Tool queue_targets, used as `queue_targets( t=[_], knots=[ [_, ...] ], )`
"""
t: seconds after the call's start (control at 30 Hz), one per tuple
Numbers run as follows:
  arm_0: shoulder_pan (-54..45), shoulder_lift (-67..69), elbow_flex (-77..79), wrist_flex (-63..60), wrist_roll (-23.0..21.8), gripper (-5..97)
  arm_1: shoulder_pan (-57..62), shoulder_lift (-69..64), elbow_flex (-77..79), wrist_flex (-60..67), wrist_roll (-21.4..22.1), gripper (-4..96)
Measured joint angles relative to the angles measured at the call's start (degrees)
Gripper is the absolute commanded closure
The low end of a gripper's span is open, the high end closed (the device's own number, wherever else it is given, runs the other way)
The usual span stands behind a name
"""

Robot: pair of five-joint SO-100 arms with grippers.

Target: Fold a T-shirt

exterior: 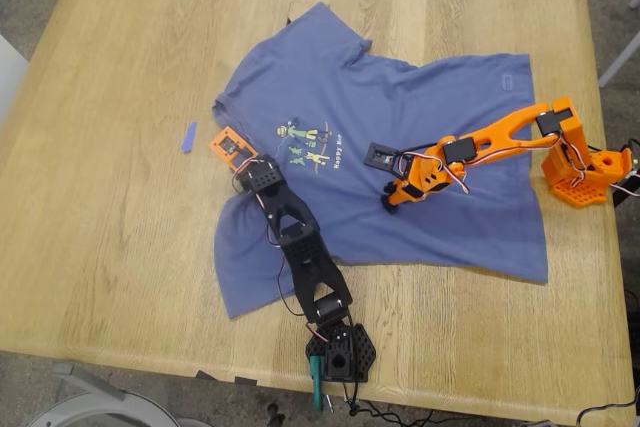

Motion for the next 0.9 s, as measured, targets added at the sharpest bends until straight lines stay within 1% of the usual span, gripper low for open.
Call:
queue_targets(
  t=[0.07, 0.3, 0.47, 0.63, 0.9],
  knots=[
    [0.00, 1.41, 1.85, 0.09, 0.00, 92, 1.05, 0.00, 0.35, 0.00, 0.00, 90.9],
    [1.05, 5.45, 7.65, -2.29, 0.00, 92, 5.71, 0.18, 0.35, 0.18, -0.79, 91.1],
    [2.55, 7.12, 10.90, -4.31, 0.00, 92, 7.82, 2.64, -0.35, 1.67, -0.88, 91.1],
    [4.75, 8.09, 11.60, -5.01, -0.09, 92, 8.96, 5.80, -1.49, 3.34, -0.88, 91.1],
    [6.77, 8.17, 11.60, -5.19, 0.00, 92, 10.02, 6.42, -5.98, 5.54, -1.76, 91.1]
  ],
)
